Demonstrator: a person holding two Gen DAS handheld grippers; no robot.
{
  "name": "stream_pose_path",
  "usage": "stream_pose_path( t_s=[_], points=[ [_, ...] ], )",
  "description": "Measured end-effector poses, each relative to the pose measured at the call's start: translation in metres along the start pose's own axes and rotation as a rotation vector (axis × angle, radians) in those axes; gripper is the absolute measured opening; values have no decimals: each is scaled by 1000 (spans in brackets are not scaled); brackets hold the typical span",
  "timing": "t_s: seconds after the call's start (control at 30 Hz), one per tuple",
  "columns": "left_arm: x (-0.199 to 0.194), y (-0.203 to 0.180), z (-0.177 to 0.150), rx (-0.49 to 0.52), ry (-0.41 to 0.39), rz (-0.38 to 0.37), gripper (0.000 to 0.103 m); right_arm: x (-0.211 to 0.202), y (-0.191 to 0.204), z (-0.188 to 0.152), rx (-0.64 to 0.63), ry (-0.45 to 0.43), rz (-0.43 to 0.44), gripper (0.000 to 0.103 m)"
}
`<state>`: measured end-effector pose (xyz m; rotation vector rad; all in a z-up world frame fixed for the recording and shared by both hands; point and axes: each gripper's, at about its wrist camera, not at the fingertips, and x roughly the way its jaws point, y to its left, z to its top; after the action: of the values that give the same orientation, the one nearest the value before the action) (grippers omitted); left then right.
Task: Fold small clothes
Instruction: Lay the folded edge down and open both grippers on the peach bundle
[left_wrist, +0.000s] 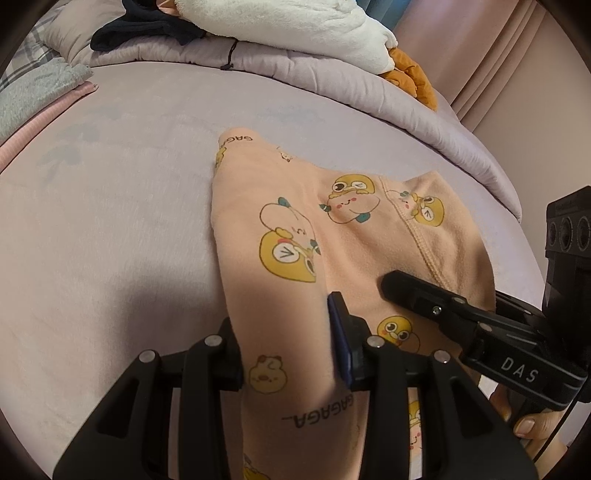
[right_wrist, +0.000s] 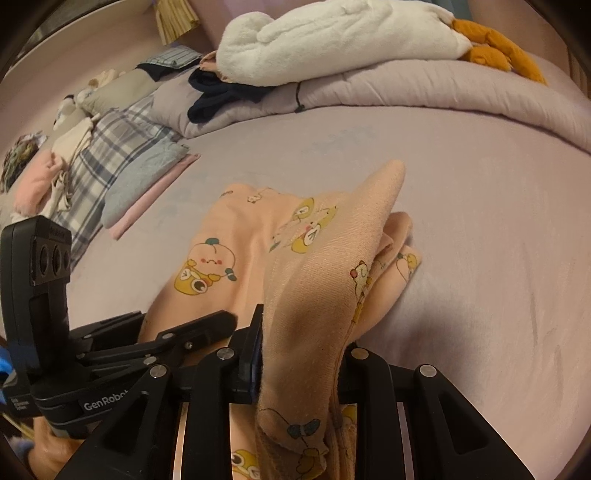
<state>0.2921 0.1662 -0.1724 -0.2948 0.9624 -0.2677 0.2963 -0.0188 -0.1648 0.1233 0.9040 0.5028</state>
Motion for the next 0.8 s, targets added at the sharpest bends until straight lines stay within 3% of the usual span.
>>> stream_pose_path(
  t_s=[0.37, 0.7, 0.8],
  points=[
    [3, 0, 0, 9, 8, 14, 43, -1, -4, -5, 29, 13, 12, 25],
    [3, 1, -1, 10, 7, 49, 53, -3, -19, -7, 99, 38, 33, 42],
    [3, 1, -1, 10, 7, 60, 57, -5, -23, -9, 123, 40, 43, 43]
  ],
)
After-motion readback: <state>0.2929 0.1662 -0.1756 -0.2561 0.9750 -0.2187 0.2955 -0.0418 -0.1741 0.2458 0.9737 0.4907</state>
